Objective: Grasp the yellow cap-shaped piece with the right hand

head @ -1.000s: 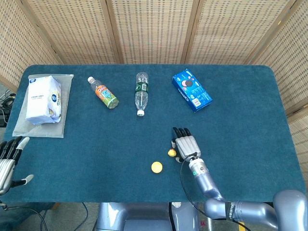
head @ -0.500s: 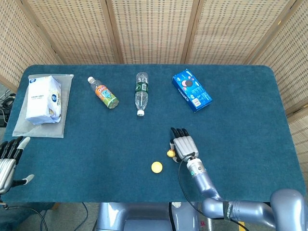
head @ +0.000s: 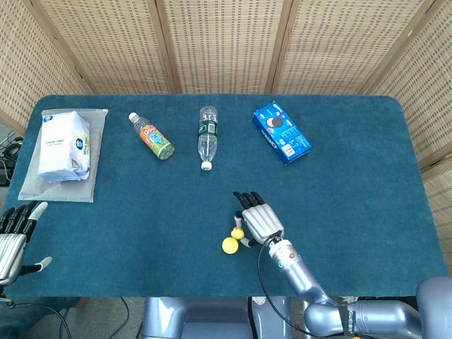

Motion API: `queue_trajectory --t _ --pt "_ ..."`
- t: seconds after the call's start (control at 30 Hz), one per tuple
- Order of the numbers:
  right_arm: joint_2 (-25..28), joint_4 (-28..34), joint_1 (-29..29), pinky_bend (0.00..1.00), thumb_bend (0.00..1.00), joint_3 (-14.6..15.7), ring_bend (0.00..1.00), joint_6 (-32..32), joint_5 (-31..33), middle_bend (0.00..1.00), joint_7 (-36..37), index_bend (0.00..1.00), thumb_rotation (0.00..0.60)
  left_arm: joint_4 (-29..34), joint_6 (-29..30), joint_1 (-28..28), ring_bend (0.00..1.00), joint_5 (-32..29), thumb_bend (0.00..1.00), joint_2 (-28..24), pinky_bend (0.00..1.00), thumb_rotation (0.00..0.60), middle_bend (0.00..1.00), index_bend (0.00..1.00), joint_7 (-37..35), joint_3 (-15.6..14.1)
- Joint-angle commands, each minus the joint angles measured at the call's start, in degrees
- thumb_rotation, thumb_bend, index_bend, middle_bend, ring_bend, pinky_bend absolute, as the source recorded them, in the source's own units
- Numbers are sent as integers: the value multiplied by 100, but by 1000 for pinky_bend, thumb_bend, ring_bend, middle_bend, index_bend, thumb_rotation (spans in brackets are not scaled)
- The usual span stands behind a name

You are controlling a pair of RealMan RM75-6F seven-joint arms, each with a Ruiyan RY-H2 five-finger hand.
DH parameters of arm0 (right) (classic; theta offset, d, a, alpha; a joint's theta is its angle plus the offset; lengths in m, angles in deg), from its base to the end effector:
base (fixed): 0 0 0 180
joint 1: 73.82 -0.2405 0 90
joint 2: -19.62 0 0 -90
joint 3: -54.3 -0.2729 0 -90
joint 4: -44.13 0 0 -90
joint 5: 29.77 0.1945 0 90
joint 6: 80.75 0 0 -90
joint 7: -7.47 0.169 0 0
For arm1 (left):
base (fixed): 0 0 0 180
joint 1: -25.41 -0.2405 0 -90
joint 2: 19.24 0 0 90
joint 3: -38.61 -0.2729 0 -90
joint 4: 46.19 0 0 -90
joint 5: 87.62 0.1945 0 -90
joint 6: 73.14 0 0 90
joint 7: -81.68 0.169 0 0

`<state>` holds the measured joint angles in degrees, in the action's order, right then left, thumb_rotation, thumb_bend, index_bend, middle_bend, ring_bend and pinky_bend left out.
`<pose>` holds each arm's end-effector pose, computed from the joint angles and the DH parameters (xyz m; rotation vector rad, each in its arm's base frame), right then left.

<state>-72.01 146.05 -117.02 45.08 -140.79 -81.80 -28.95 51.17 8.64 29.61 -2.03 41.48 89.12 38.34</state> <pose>-0.1056 -0.3195 -0.0373 1.9559 -1.0608 0.8998 -0.3189 0.1896 0.1752 -1.4751 -0.9154 -0.7485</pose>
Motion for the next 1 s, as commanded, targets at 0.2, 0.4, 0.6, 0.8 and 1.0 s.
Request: queue_trajectory --t 0.2,0.4,0.6,0.8,1.0 --pt "-70 330 -49 0 279 244 0 -72 -172 0 -211 552 600 1 30 -11 0 22 0 -8 0 600 0 0 -26 -9" --pt "-429 11 -148 0 279 318 0 -161 -95 0 -504 552 600 15 47 -17 0 40 0 -20 0 600 0 0 -49 -18" --pt "-719 -311 -258 0 278 268 0 -226 236 0 -772 552 600 1 13 -1 0 24 0 -34 0 600 0 0 -94 -18" --pt "-730 -445 -286 0 279 299 0 -221 391 0 -850 553 600 -3 6 6 0 17 0 -55 0 600 0 0 -161 -15" --pt "-698 -418 -304 0 251 337 0 -209 433 0 -879 508 600 9 10 5 0 29 0 -57 0 600 0 0 -158 -26"
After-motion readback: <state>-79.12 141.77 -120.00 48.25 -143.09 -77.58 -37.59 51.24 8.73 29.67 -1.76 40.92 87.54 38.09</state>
